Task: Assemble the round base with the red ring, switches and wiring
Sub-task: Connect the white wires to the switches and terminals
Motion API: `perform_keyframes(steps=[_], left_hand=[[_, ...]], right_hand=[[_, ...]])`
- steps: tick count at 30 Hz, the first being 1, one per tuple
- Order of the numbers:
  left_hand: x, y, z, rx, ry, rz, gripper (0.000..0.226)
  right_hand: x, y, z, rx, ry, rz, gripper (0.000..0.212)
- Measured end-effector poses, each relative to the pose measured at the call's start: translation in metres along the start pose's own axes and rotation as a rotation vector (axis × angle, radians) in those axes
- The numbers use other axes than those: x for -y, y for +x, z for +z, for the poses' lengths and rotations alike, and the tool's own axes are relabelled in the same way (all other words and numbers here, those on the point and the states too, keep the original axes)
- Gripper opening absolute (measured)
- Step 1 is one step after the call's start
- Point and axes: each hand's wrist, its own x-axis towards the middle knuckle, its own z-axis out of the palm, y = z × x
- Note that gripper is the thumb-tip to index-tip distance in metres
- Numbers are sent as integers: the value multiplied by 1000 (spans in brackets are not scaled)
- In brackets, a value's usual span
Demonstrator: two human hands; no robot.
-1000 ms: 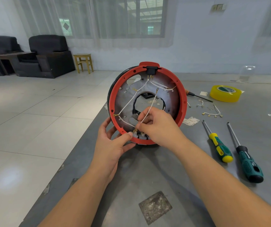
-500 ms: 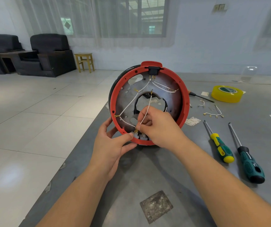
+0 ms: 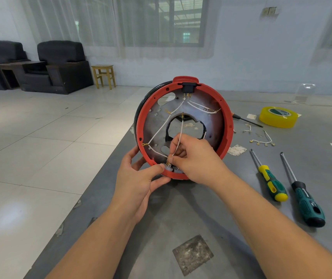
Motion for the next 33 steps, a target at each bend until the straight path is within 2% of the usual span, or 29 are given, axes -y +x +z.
perform_keyframes(steps=[4, 9, 15, 19, 22, 26, 30, 33], left_hand=[[-1, 1, 0, -2, -7, -12, 81], [-3, 1, 1, -20, -8, -29, 81], [-4, 1, 0, -47, -12, -32, 80], [-3, 2, -1, -68, 22, -9, 78], [-2, 0, 2, -63, 77, -9, 86], [-1, -1, 2, -15, 190, 0, 50], [3, -1, 7, -22, 125, 22, 56], [3, -2, 9, -51, 202, 109, 71]], right_hand=[[-2, -2, 2, -32, 61, 15, 21], [-5, -3, 1, -132, 52, -30, 50], [-28, -25, -4, -336, -451, -363, 32], [-50, -42, -5, -219, -684, -509, 47], [-55, -44, -3, -250, -668, -510, 37], [-52, -40, -1, -265, -613, -539, 24], [-47, -40, 4, -285, -520, -549, 25], [-41, -41, 9, -280, -437, -516, 27]])
